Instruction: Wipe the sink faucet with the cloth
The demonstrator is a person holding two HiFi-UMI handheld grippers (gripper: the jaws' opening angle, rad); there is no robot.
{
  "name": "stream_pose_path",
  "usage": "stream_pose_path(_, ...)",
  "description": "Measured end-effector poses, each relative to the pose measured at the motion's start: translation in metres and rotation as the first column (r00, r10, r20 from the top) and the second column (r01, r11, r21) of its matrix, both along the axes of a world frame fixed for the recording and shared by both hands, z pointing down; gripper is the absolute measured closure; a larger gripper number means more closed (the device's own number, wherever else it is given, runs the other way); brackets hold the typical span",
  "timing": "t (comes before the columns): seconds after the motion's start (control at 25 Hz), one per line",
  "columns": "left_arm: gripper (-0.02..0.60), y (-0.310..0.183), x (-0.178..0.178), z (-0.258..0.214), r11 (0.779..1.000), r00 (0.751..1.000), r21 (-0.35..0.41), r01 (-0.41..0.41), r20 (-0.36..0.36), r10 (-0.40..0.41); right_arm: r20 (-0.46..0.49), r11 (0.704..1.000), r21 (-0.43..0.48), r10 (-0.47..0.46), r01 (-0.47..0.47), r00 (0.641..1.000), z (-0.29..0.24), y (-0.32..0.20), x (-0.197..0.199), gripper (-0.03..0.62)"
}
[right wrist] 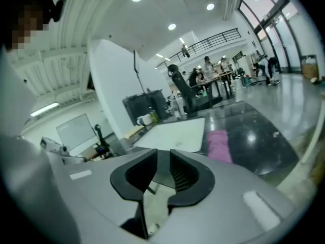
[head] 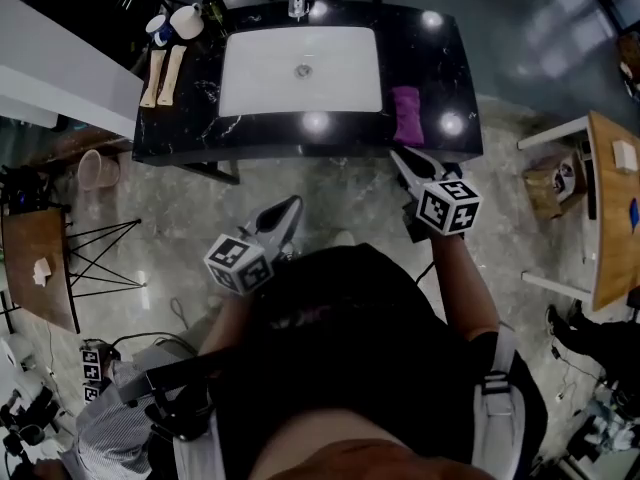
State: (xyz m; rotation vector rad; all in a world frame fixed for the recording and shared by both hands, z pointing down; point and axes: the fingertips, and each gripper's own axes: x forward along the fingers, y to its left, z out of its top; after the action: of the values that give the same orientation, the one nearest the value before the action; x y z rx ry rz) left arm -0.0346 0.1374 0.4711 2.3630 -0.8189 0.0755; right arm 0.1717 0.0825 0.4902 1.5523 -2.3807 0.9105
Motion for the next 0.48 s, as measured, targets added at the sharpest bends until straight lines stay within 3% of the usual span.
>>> stream_pose_path(0.12,0.588,0.002,0.002,0.006,0.999,1.0,-0.027,0.025,0.01,-0.025,-0.188,0.988,-0.119,0.077,-0.1,0.979,0.032,-0.039,0.068,0.473)
stream_pose_path(0.2,0.588,0.004,0.002,0.01,0.998,0.999,-0.043,0.049,0.02,-0.048,-0.276,0.974,-0.19,0.068,-0.124,0.959,0.053,-0.06,0.095,0.463)
stream_pose_path(0.32,0.588,0.008,-0.003,0.013,0.994,0.995,-0.051,0.095,0.035,-0.093,-0.294,0.955,-0.281,0.002,-0.088,0.956,0.077,-0.083,0.101,0.41)
stream_pose_path(0.48,0.588,0.011,-0.014,0.013,0.987,0.988,-0.053,0.149,0.052,-0.146,-0.312,0.928,-0.366,-0.053,-0.069,0.949,0.1,-0.1,0.095,0.405)
